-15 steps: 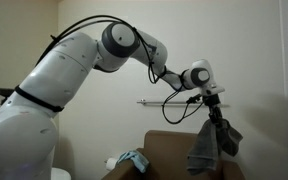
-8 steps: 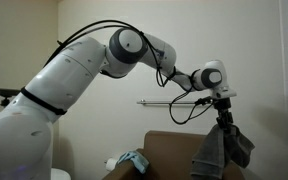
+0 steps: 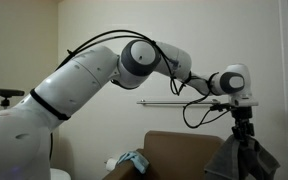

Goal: Pick up all the clothes and place them on the sofa arm

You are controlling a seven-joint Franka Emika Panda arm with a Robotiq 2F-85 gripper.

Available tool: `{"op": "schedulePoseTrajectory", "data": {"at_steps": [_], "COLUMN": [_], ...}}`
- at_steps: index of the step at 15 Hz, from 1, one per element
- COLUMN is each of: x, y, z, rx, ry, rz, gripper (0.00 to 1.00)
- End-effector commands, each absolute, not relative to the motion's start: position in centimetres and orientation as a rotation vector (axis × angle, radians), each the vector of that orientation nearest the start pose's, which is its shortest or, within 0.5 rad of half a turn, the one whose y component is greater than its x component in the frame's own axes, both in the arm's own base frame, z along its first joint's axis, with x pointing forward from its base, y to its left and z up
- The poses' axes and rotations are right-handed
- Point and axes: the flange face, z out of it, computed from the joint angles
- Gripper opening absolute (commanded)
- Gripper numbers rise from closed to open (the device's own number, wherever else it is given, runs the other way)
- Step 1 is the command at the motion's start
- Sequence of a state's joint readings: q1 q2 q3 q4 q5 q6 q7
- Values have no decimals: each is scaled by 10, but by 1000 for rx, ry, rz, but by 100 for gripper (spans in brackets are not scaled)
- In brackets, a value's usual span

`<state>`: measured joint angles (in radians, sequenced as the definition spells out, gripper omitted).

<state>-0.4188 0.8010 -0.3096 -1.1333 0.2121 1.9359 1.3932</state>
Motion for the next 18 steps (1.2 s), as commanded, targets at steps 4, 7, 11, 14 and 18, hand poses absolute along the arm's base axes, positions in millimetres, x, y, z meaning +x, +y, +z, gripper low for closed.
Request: {"op": "schedulePoseTrajectory", "data": {"at_steps": [4,7,11,14,18], "x": [607,607,613,619,625], "y": [-478,-482,-483,-483,-481], "z": [341,336,333,333,333], "rx": [-1453,-1470,-1514,-1532,-1551], "ry": [2798,2806,2794,2784,2767], "rz": [42,79,75,55,33], "gripper": [0,27,51,71,97]}}
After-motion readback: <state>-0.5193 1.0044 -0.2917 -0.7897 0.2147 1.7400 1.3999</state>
